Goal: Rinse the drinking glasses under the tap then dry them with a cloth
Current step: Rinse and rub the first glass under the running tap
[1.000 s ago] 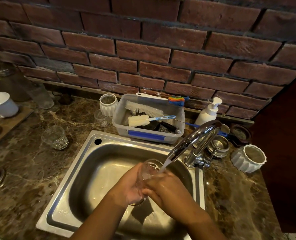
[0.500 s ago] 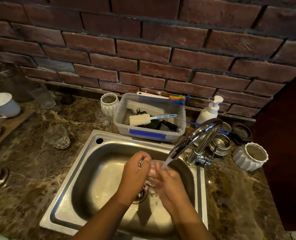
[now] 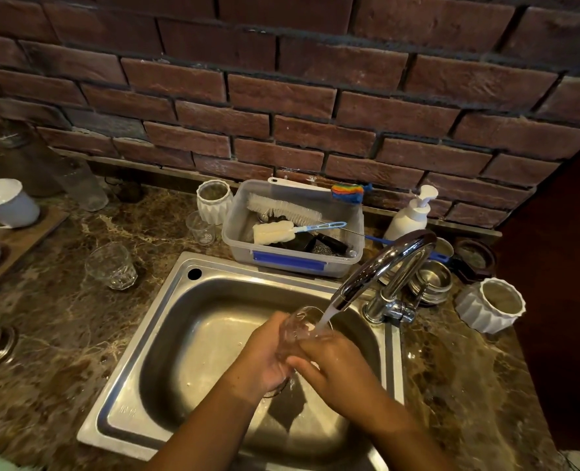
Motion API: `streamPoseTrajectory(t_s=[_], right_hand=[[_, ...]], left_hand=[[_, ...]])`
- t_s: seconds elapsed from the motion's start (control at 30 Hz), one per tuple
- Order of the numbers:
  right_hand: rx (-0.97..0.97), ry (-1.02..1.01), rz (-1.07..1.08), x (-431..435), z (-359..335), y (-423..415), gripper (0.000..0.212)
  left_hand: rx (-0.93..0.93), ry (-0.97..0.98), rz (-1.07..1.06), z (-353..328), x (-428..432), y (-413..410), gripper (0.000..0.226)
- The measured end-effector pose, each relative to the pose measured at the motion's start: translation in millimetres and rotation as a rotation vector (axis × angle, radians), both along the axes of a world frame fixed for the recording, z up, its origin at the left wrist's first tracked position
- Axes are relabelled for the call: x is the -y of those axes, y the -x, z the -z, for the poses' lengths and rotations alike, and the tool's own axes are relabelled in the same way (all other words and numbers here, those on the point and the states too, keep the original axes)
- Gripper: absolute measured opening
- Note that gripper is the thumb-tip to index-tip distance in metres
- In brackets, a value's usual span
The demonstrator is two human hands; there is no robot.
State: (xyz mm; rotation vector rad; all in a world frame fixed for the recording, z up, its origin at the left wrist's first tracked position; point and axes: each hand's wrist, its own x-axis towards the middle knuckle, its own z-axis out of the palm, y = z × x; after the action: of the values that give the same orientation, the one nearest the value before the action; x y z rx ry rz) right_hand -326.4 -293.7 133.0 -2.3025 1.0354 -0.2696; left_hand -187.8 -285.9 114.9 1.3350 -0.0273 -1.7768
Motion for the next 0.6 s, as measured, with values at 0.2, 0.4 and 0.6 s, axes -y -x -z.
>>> streamPoseTrajectory(t_s=[0.2, 0.4, 0.6], right_hand=[[0.828, -0.986, 0.878, -4.7, 16.2, -20.7, 0.032], [0.896, -1.121, 0.887, -3.0, 22.0, -19.5, 0.038], [0.44, -0.388, 0.374, 2.1, -0.8, -7.0, 0.029]], left_hand=[[1.042, 0.507, 0.094, 10.0, -5.9, 11.0, 0.016], [1.138, 0.664, 0.24, 12.4, -8.8, -2.3, 0.016], [0.356, 0.074, 0.151, -19.0, 2.7, 0.5, 0.027]])
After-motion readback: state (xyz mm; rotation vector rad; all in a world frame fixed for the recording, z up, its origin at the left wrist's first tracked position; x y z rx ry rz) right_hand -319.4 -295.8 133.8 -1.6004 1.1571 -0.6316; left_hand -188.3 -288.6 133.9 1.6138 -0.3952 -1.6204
